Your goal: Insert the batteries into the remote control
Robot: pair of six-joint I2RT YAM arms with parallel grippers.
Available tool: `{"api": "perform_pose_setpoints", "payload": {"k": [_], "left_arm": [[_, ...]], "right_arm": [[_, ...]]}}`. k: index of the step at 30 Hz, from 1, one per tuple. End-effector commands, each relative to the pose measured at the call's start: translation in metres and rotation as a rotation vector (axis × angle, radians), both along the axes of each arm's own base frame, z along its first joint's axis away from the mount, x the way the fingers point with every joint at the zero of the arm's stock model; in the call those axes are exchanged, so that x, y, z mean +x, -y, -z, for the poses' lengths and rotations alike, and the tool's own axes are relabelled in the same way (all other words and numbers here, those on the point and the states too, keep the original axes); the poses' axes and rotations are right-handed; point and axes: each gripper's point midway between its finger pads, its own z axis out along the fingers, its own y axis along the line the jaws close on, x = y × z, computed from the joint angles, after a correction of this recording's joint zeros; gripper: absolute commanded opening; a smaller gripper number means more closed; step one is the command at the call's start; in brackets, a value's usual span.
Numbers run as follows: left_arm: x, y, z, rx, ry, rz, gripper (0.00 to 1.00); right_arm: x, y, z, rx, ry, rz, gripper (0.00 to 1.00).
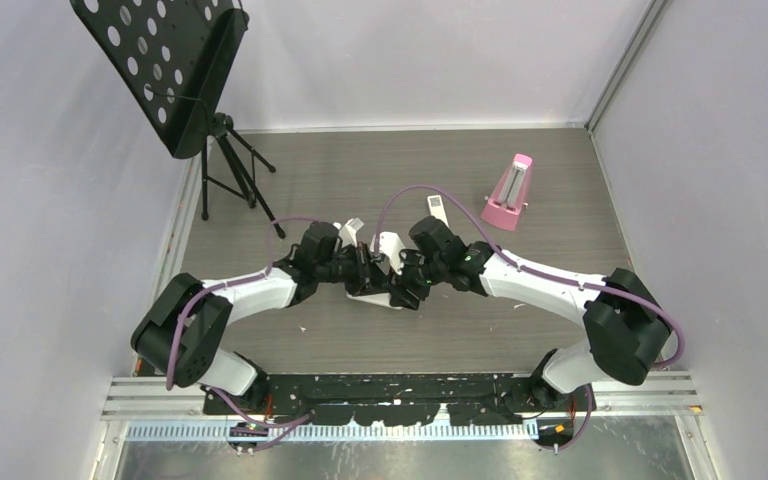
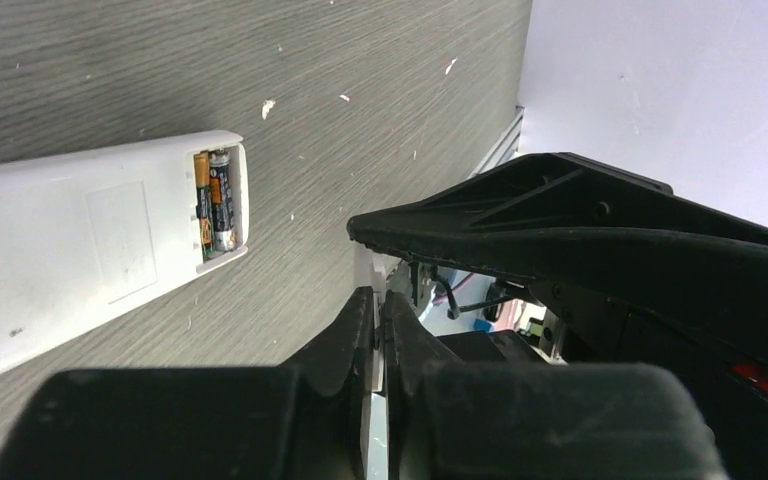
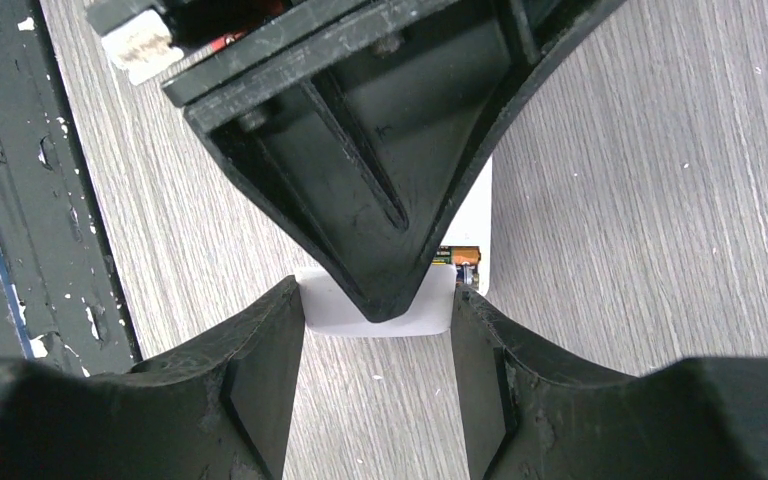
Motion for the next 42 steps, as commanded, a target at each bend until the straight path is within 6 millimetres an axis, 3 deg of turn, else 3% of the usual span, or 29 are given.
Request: {"api": "perform_pose_setpoints", "payload": {"k": [1,5,9,10,11,14,18,20,22,24,26,28,32,35,38,42], "left_arm": [[-0.001,0.008,-0.018,-0.062,0.049,0.049,0.00],[-0.002,0.010,-0.025,-0.089,0.058,0.054,0.00],[0.001,0.008,-0.028,-0.074,0.079,0.044,0.00],[0.003,0.008,-0.028,-0.067,0.088,0.042,0.00],[0.004,0.007,-0.028,-0.059,0.097,0.041,0.00],[0.013,0.003,-0.026,-0.044,0.108,0.019,0.00],[0.024,-0.005,-0.027,-0.065,0.115,-0.025,0.00],[0.029,-0.008,-0.029,-0.083,0.121,-0.046,0.00],[0.032,-0.011,-0.031,-0.102,0.126,-0.066,0.00],[0.036,-0.012,-0.036,-0.126,0.137,-0.096,0.00],[0.037,-0.013,-0.041,-0.152,0.151,-0.115,0.00],[0.037,-0.014,-0.045,-0.175,0.154,-0.127,0.00],[0.035,-0.015,-0.055,-0.230,0.160,-0.152,0.00],[0.032,-0.016,-0.057,-0.258,0.140,-0.169,0.00],[0.030,-0.018,-0.059,-0.281,0.132,-0.184,0.00],[0.031,-0.019,-0.068,-0.332,0.113,-0.200,0.00]], "right_arm": [[0.008,-0.014,-0.017,0.051,0.030,-0.003,0.48],[0.015,-0.011,-0.017,0.040,0.038,0.049,0.56],[0.020,-0.003,-0.017,0.022,0.028,0.136,0.74],[0.019,-0.001,-0.016,0.017,0.014,0.147,0.85],[0.017,0.001,-0.016,0.015,-0.001,0.159,0.88],[0.004,0.007,-0.023,0.026,-0.069,0.179,0.89],[-0.012,0.005,-0.054,0.199,-0.199,0.291,0.89],[-0.006,0.004,-0.074,0.355,-0.276,0.430,0.88],[0.009,0.008,-0.088,0.521,-0.389,0.617,0.80],[0.023,0.013,-0.088,0.615,-0.535,0.820,0.65],[0.035,0.016,-0.080,0.652,-0.621,0.971,0.64],[0.037,0.008,-0.083,0.731,-0.707,0.982,0.67],[0.046,0.008,-0.078,0.890,-0.816,1.064,0.78],[0.047,0.006,-0.074,0.965,-0.884,1.069,0.78],[0.046,0.003,-0.077,0.994,-0.902,1.039,0.66],[0.042,0.000,-0.096,1.089,-0.915,0.940,0.47]]}}
